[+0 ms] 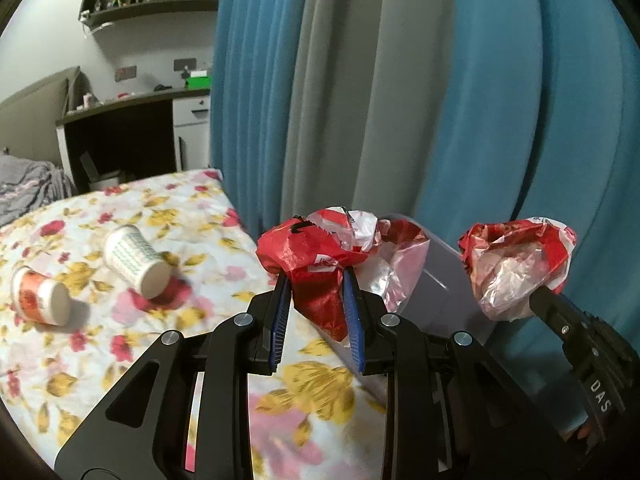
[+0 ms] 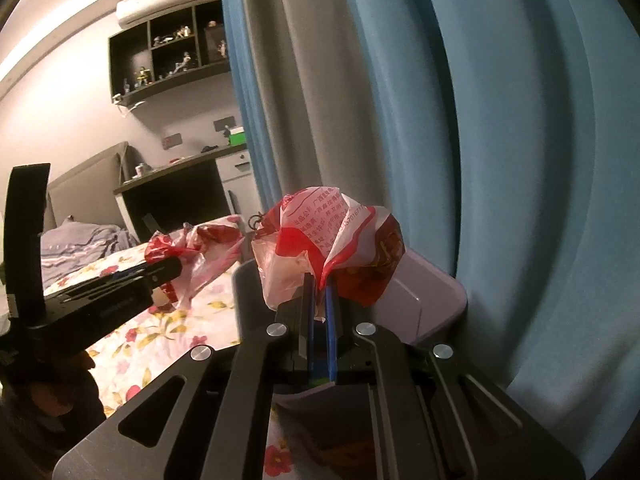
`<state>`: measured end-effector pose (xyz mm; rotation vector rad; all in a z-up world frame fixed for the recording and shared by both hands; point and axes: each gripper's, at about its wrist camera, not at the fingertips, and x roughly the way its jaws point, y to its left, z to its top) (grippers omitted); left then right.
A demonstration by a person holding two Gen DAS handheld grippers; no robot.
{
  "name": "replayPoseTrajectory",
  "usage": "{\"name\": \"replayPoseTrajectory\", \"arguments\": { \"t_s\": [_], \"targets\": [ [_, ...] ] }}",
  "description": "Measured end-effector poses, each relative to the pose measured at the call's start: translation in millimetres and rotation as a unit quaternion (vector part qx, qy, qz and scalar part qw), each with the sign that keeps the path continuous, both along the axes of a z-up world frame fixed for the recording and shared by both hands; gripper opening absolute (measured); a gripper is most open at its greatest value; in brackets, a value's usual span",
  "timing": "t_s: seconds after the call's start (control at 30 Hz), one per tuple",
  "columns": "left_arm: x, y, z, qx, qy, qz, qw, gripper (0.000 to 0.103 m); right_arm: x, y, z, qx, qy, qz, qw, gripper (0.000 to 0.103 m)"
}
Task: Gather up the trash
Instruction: 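Carry both red-and-white bags over the grey bin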
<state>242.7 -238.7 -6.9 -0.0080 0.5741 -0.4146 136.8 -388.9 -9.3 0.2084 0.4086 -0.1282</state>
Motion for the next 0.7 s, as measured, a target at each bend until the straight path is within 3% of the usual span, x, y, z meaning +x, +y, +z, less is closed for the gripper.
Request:
{"name": "replayPoseTrajectory", "arguments": {
  "t_s": [0.7],
  "targets": [
    [35, -35, -28, -0.007, 0.038, -0.028, 0.9989, 0.025, 23, -11, -10, 0.007, 0.027, -0.018, 0.999, 0.006]
  ]
}}
